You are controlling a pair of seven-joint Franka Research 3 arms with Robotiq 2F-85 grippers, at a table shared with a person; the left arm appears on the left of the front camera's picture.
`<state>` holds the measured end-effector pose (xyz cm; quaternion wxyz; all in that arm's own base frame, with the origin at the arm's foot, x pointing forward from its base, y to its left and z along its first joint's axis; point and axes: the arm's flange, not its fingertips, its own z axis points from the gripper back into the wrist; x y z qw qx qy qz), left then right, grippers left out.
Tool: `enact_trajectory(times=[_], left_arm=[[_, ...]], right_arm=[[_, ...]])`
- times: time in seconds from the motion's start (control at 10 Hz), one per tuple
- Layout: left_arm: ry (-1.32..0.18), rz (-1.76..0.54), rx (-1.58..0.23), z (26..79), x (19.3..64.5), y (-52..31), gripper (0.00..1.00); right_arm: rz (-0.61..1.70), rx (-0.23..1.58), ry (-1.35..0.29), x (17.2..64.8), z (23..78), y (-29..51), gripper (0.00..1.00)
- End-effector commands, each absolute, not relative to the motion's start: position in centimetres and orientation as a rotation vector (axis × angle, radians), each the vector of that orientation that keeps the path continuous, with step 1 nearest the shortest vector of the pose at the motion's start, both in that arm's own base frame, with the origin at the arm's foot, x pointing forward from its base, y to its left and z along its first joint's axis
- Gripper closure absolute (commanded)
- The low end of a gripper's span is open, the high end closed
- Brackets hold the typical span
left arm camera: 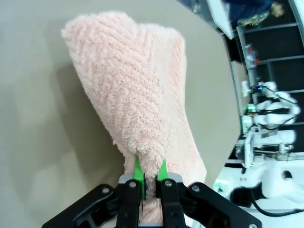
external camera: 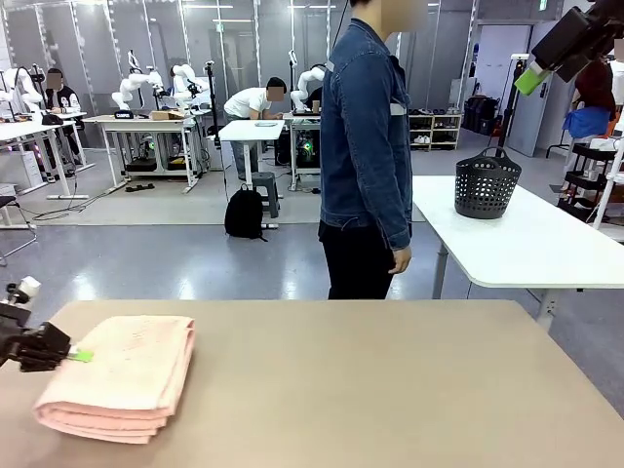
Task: Fold the towel.
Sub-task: Pick up the 100 cm Hotel Towel and place it on the left side of the table.
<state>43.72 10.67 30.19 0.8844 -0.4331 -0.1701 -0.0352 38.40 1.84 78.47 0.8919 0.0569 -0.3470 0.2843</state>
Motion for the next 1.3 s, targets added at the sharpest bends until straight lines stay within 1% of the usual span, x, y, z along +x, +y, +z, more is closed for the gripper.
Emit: enact_trajectory(times=[0.0, 0.4, 0.5, 0.6, 0.7, 0.8, 0.9, 1.1, 1.2], left_arm=[[-0.318, -0.132, -0.904, 31.1, 44.8, 13.4, 0.88], [-0.336, -0.173, -0.817, 31.4, 44.4, 16.7, 0.88], [-0.35, -0.174, -0.813, 31.6, 44.2, 16.8, 0.79], [-0.359, -0.168, -0.805, 31.8, 44.1, 16.8, 0.46], [-0.376, -0.163, -0.782, 31.8, 43.8, 16.7, 0.38], [-0.385, -0.166, -0.768, 32.1, 43.5, 16.5, 0.06], [-0.412, -0.172, -0.721, 32.4, 43.4, 16.5, 0.0], [-0.462, -0.199, -0.652, 33.5, 42.8, 16.5, 0.0], [-0.48, -0.201, -0.632, 34.1, 42.4, 16.4, 0.06]], right_arm=[[0.587, 0.126, -0.721, 38.5, 78.4, 1.9, 0.0], [0.587, 0.126, -0.721, 38.5, 78.4, 1.9, 0.0], [0.587, 0.126, -0.721, 38.5, 78.4, 1.9, 0.0], [0.587, 0.126, -0.721, 38.5, 78.4, 1.9, 0.0], [0.587, 0.126, -0.721, 38.5, 78.4, 1.9, 0.0], [0.587, 0.126, -0.721, 38.5, 78.4, 1.9, 0.0], [0.587, 0.126, -0.721, 38.5, 78.4, 1.9, 0.0], [0.587, 0.126, -0.721, 38.5, 78.4, 1.9, 0.0], [0.587, 0.126, -0.721, 38.5, 78.4, 1.9, 0.0]])
